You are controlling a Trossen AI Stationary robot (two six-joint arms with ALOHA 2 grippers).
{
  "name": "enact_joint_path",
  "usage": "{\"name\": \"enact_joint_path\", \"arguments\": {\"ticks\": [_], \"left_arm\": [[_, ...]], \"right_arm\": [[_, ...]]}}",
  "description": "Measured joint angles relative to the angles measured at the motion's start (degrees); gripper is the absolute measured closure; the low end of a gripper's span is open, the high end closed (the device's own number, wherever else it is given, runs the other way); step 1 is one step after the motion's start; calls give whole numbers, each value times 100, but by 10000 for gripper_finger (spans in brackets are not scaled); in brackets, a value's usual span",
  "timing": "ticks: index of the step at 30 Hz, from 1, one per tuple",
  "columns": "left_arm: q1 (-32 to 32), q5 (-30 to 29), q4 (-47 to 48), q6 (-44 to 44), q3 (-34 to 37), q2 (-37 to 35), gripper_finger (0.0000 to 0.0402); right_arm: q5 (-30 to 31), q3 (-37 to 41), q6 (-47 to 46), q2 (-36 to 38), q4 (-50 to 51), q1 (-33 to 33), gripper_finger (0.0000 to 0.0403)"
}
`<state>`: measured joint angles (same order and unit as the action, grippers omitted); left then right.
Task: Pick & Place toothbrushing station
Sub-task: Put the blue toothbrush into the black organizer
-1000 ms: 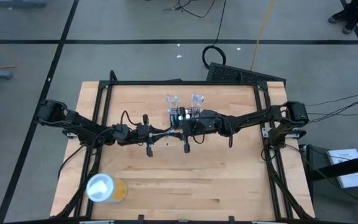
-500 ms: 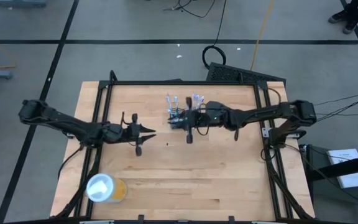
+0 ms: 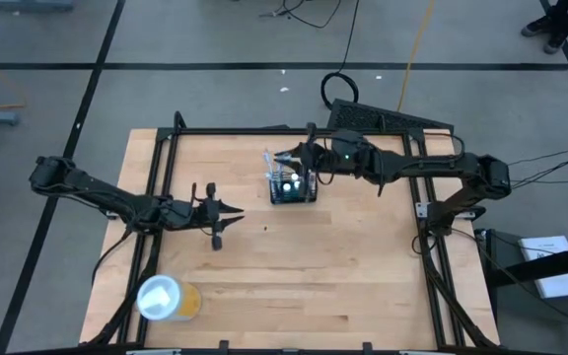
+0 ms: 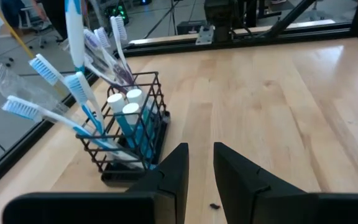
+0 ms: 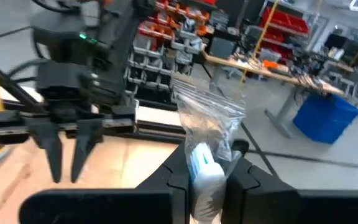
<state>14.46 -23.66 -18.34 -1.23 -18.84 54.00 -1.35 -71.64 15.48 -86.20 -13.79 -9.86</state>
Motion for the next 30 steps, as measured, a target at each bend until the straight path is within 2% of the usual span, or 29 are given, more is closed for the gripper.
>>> {"name": "enact_joint_path", "arguments": {"ticks": [12,30], "left_arm": [[-13,-156,-14,-16,16,0,320],[-17,-192,-12,17,16,-2,320]], "right_arm": [[-437,0,-363,-654,-215,-331,373],[-473,-4,-414,-1048,-191,-448,373]]}}
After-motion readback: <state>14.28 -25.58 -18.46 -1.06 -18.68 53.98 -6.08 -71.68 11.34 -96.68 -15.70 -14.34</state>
